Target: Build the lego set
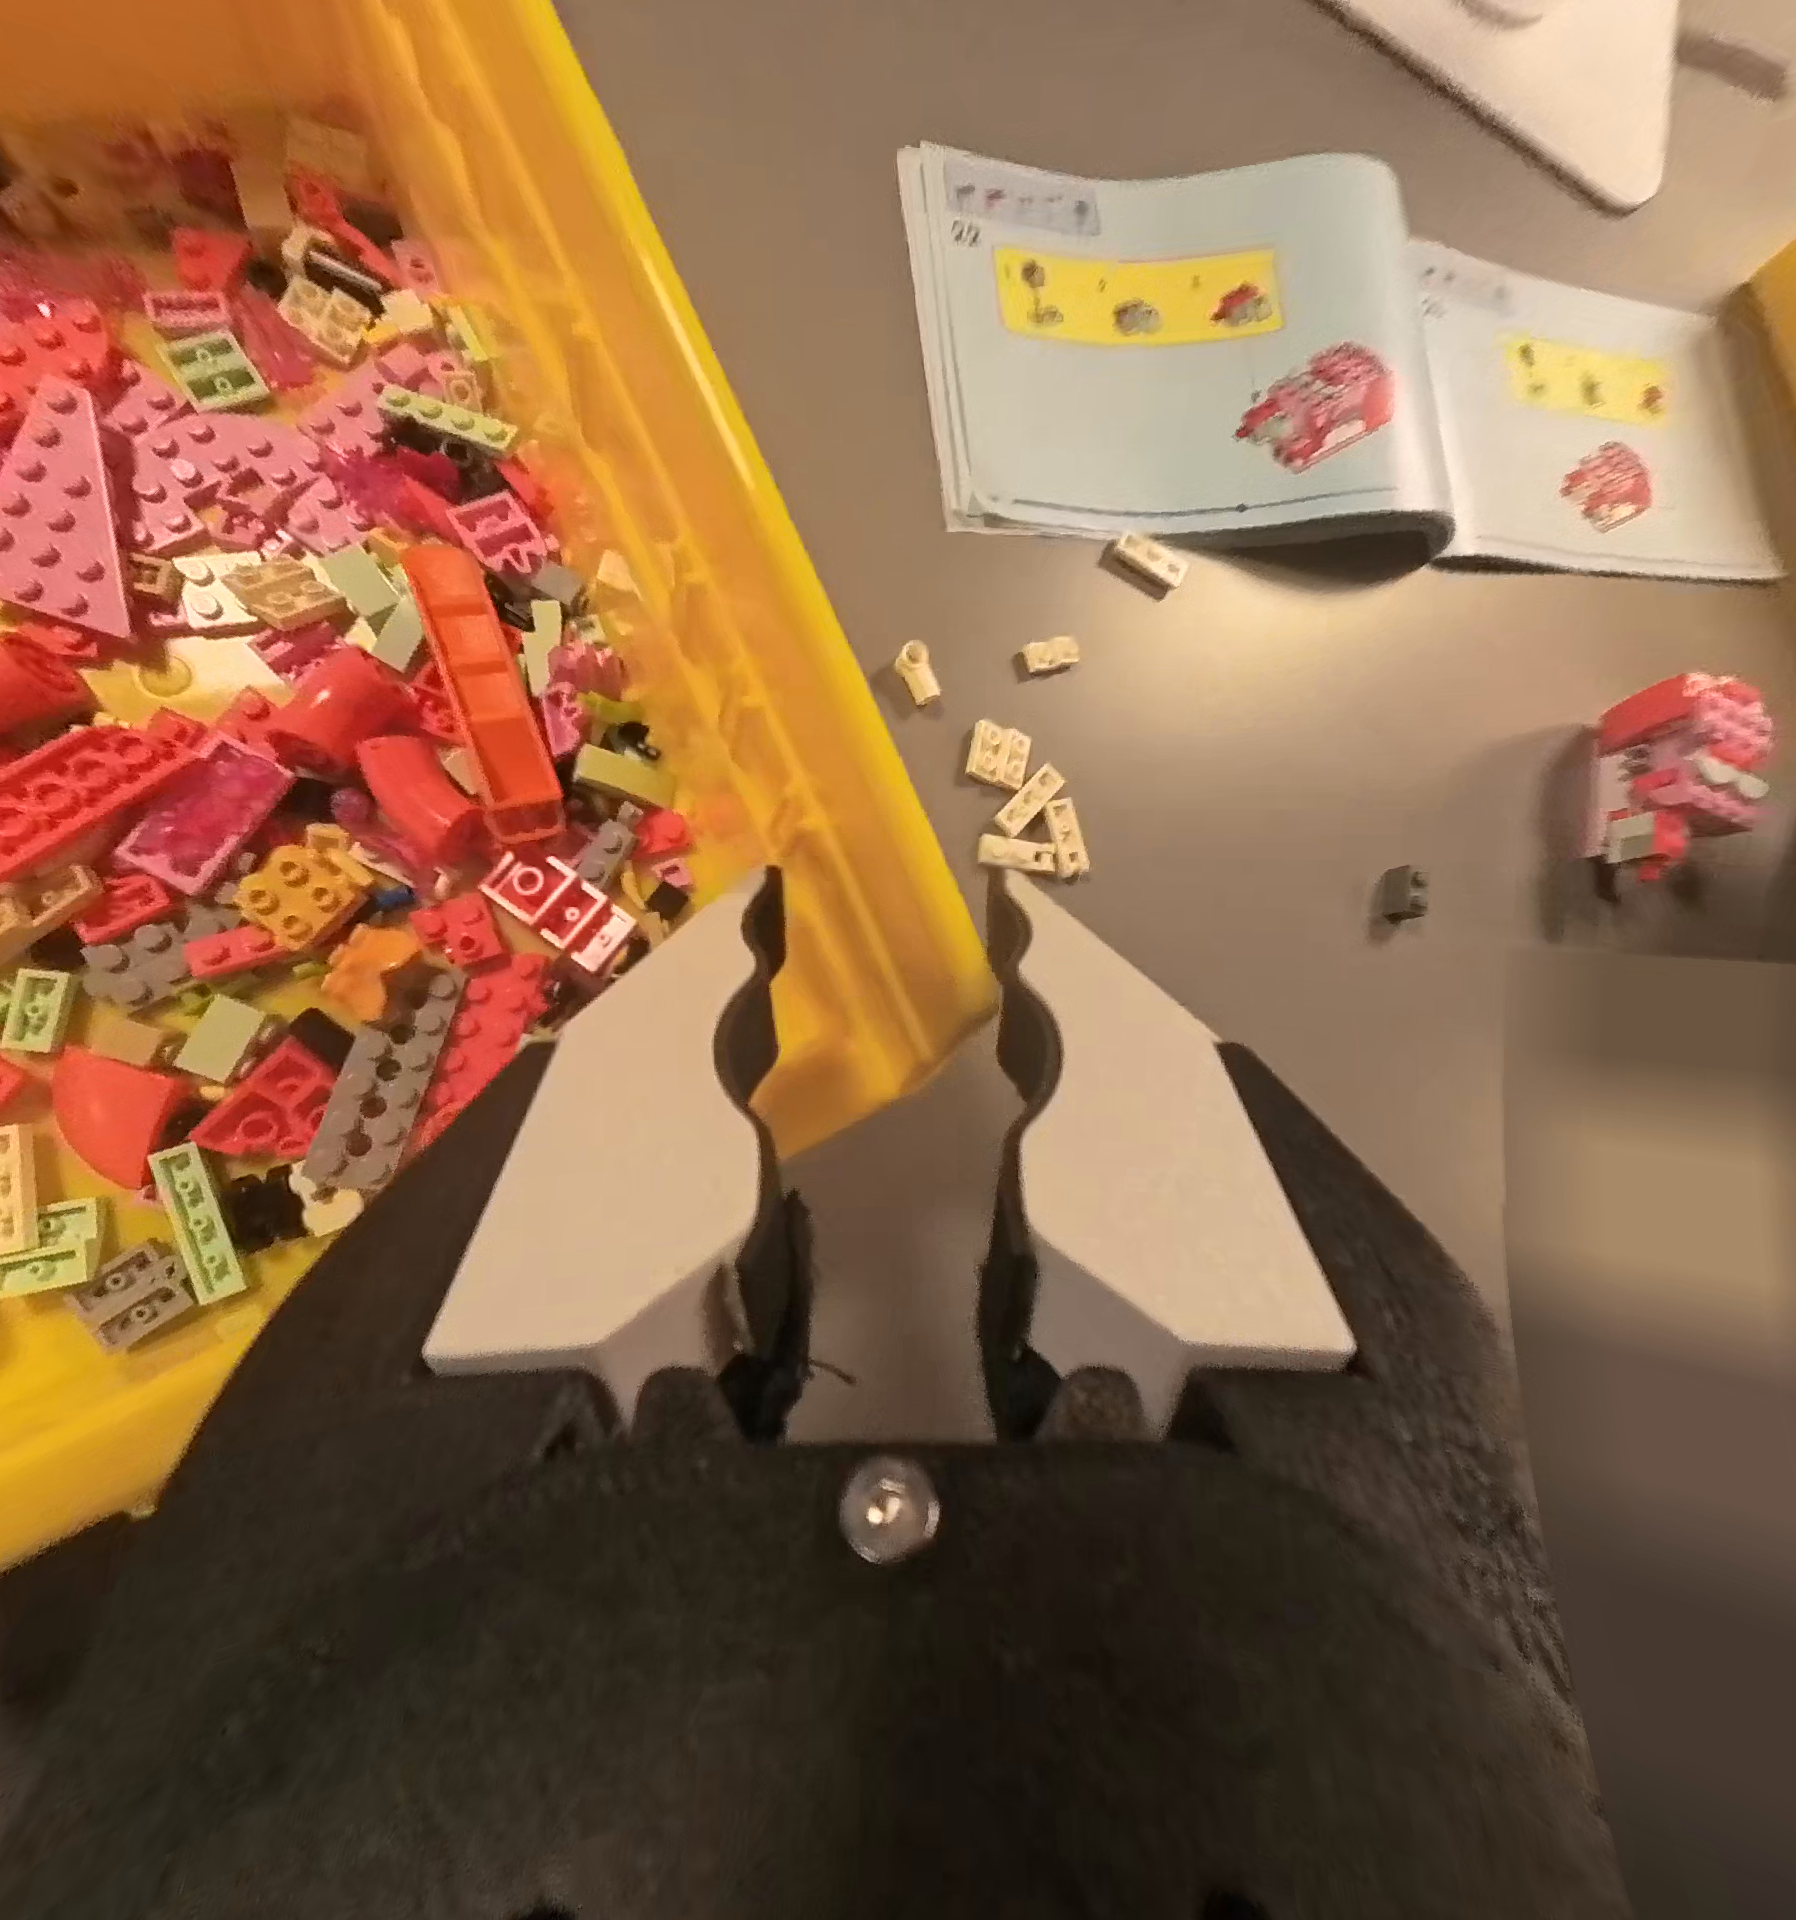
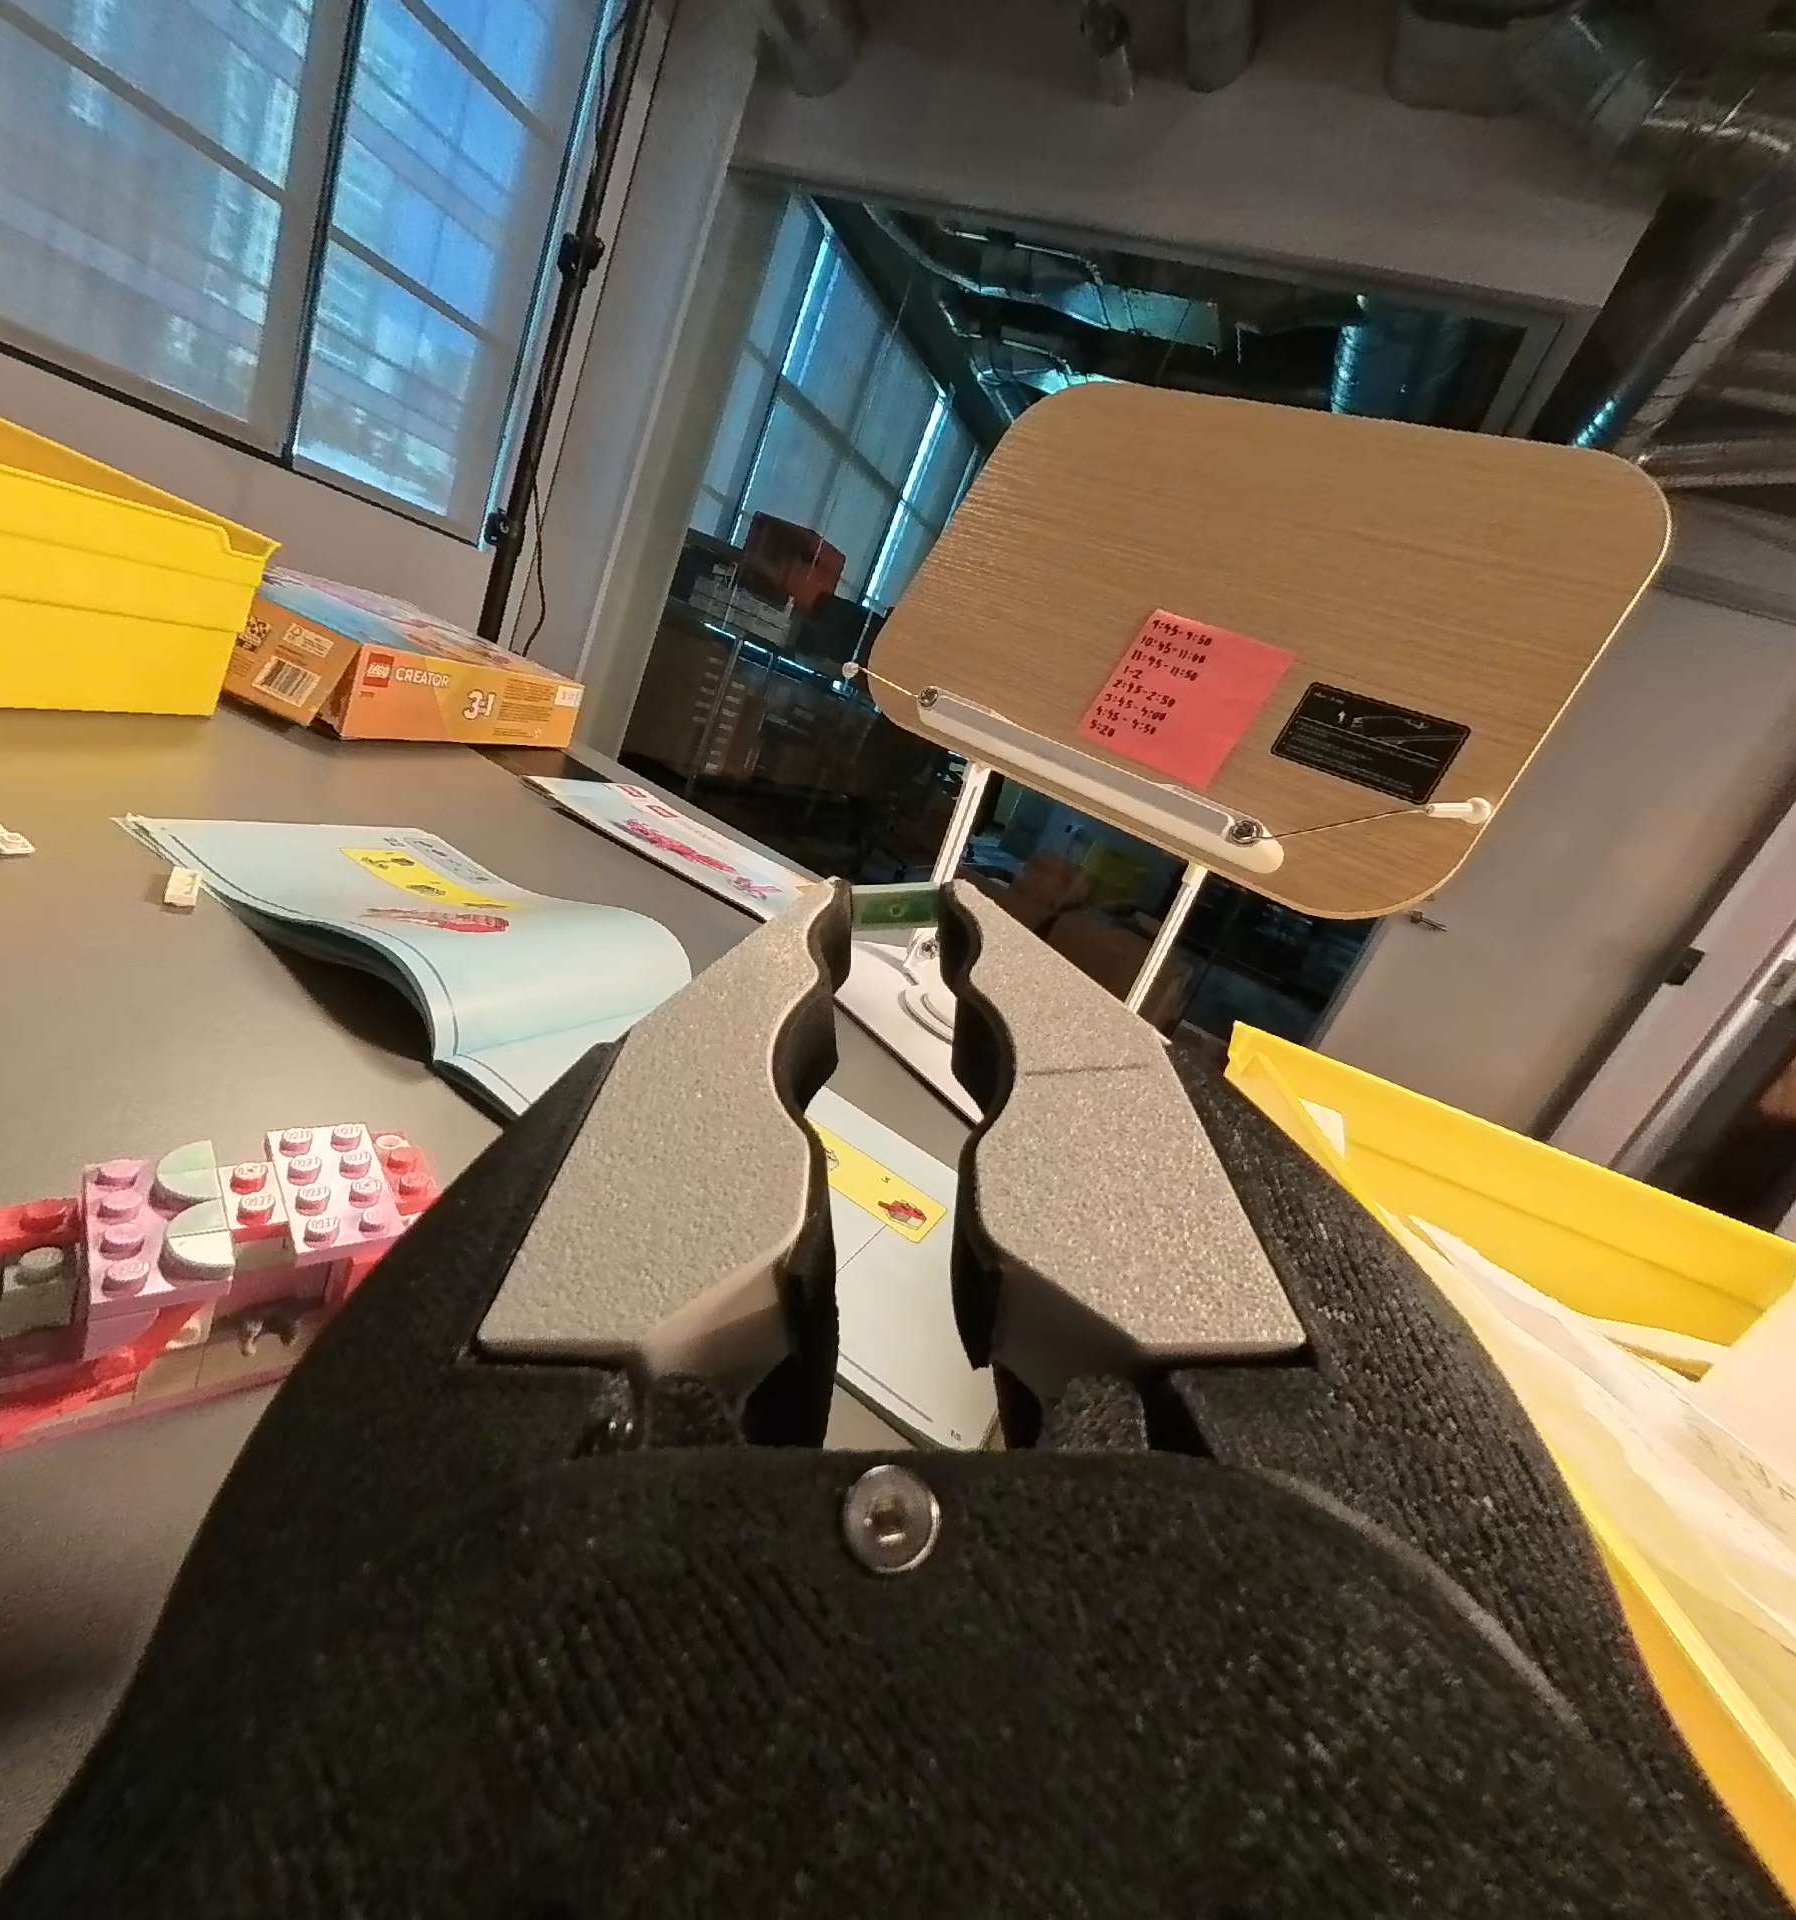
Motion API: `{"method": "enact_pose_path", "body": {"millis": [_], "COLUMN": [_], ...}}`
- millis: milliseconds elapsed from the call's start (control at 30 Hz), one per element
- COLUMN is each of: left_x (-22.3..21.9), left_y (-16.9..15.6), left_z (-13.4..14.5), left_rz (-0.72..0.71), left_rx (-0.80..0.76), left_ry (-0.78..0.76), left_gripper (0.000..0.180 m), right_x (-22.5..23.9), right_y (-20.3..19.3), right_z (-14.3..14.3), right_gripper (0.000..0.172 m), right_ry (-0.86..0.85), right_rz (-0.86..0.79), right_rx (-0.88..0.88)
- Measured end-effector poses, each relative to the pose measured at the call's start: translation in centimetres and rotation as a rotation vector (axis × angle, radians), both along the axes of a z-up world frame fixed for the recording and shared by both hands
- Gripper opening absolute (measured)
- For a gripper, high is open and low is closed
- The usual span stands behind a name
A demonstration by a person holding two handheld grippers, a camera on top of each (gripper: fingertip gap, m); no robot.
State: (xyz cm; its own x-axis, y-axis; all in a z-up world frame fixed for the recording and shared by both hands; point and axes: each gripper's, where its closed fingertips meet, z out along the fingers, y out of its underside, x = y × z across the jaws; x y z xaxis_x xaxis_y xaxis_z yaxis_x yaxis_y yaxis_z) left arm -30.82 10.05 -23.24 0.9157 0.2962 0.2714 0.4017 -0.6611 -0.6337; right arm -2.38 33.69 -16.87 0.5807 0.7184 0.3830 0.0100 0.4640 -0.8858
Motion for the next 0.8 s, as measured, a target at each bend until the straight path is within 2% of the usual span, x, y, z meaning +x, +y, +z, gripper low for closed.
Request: {"method": "enact_pose_path", "body": {"millis": [100,200,267,367,467,600,800], "left_x": [0.8,-1.4,-4.2,-7.3,-9.5,-11.8,-12.4], "left_y": [0.0,-1.3,-2.7,-4.7,-5.9,-6.3,-4.3], "left_z": [3.7,7.5,9.0,10.3,10.3,9.0,7.0], "left_rz": [-0.069,-0.012,0.068,0.116,0.149,0.154,-0.039], "left_rx": [0.222,0.43,0.496,0.561,0.57,0.467,0.256], "left_ry": [-0.122,-0.195,-0.157,-0.097,-0.092,-0.005,0.045], "left_gripper": [0.053,0.06,0.06,0.044,0.041,0.035,0.012], "right_x": [-0.1,-0.1,-0.1,-0.2,-0.2,-0.1,0.6], "right_y": [0.0,0.2,0.4,0.8,1.2,1.4,2.4], "right_z": [-0.1,-0.2,-0.3,-0.7,-0.9,-1.1,-1.4], "right_gripper": [0.015,0.015,0.015,0.015,0.015,0.015,0.015], "right_ry": [-0.007,-0.015,-0.023,-0.045,-0.065,-0.097,-0.127], "right_rz": [-0.003,-0.013,-0.028,-0.049,-0.083,-0.131,-0.227], "right_rx": [0.004,0.008,0.01,0.001,0.001,0.028,0.037]}}
